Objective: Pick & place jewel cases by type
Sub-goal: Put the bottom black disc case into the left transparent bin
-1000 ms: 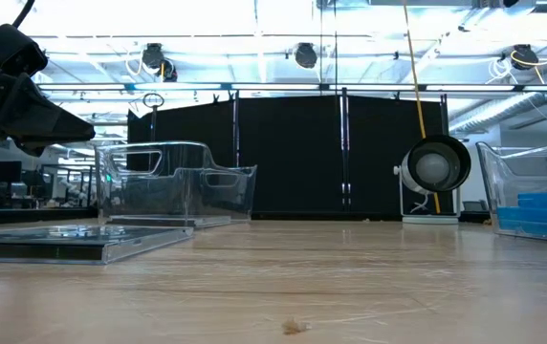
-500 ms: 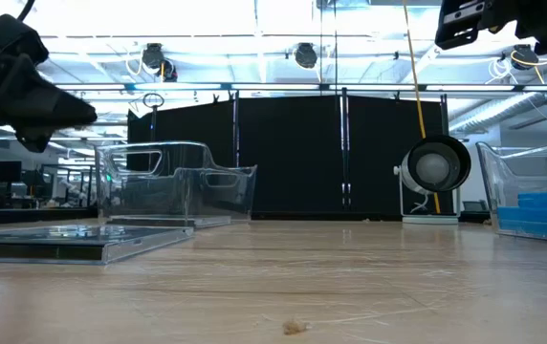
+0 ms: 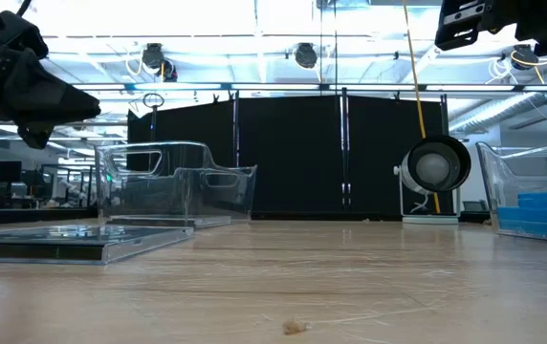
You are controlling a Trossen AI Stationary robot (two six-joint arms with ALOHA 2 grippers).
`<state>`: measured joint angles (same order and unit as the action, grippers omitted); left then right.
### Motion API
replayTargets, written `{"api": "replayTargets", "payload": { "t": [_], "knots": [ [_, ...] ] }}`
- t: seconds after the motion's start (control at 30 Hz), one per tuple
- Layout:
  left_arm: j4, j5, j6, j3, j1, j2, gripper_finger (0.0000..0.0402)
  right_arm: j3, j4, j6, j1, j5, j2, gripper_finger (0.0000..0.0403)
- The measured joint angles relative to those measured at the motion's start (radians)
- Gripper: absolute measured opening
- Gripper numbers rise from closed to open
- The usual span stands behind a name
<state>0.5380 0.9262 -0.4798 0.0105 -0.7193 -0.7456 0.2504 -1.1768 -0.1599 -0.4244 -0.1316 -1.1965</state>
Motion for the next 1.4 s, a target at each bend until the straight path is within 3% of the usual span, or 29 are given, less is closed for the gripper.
{"api": "replayTargets", "payload": {
  "t": [0.2, 0.3, 0.47, 0.53, 0.6, 0.77, 0.87, 1.0, 1.17, 1.4],
  "knots": [
    [0.008, 0.058, 0.042, 0.0, 0.019, 0.0, 0.0063, 0.0, 0.0, -0.01, 0.0, 0.0, 0.0, 0.0018],
    [0.008, 0.072, 0.015, 0.0, 0.053, 0.0, 0.0063, 0.0, 0.006, -0.01, 0.0, 0.0, 0.0, 0.0018],
    [0.008, 0.196, -0.041, 0.0, 0.13, 0.0, 0.0063, 0.0, 0.008, -0.01, 0.0, 0.0, 0.0, 0.0018],
    [0.008, 0.191, -0.075, 0.0, 0.165, 0.0, 0.0063, 0.0, 0.009, -0.01, 0.0, 0.0, 0.0, 0.0018],
    [0.012, 0.098, -0.066, 0.0, 0.202, 0.0, 0.0063, 0.0, 0.008, -0.01, 0.0, 0.0, 0.0, 0.0018],
    [0.172, -0.352, 0.042, 0.001, 0.263, -0.03, 0.0063, 0.0, 0.008, -0.027, 0.0, 0.0, 0.0, 0.0018],
    [0.24, -0.492, 0.161, 0.059, 0.252, -0.097, 0.0063, 0.0, 0.008, -0.036, 0.001, 0.002, 0.0, 0.0018],
    [0.246, -0.554, 0.349, 0.196, 0.231, -0.218, 0.0063, 0.0, 0.01, -0.013, 0.02, 0.002, 0.0, 0.0018],
    [0.237, -0.558, 0.519, 0.381, 0.228, -0.435, 0.0063, 0.0, 0.035, 0.014, 0.038, 0.004, 0.0, 0.0018],
    [0.213, -0.426, 0.605, 0.604, 0.228, -0.7, 0.0063, 0.0, 0.047, 0.017, 0.039, 0.005, 0.0, 0.0018]
  ]
}}
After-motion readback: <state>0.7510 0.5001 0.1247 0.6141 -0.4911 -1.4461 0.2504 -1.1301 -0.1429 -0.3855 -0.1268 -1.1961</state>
